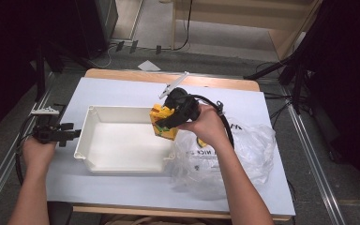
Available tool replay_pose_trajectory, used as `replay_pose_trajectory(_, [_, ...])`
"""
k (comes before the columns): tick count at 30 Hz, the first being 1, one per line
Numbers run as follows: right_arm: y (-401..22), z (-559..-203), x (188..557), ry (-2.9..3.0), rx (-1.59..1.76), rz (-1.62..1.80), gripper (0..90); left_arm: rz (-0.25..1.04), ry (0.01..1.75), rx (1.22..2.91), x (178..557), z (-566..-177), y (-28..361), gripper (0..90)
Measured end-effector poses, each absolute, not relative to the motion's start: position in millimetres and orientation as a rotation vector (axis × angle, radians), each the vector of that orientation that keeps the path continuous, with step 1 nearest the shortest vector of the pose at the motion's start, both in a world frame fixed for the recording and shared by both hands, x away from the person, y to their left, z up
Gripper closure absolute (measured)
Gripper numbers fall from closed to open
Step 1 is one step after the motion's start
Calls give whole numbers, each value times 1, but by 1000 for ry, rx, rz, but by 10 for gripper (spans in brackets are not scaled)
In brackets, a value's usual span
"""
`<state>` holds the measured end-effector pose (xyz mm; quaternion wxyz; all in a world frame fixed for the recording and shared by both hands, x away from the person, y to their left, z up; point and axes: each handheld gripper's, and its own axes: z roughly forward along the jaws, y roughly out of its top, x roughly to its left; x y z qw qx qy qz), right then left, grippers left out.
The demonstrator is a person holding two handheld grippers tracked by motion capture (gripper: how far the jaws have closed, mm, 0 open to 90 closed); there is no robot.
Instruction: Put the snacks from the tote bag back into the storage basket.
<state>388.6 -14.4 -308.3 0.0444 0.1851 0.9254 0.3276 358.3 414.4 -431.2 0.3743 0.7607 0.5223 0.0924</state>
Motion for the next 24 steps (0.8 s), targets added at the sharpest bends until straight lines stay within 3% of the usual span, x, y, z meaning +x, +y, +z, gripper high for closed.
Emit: replay_pose_trajectory(24, [23,-337,405,2870,570,958,518,240,1335,1942,358,-431,415,246])
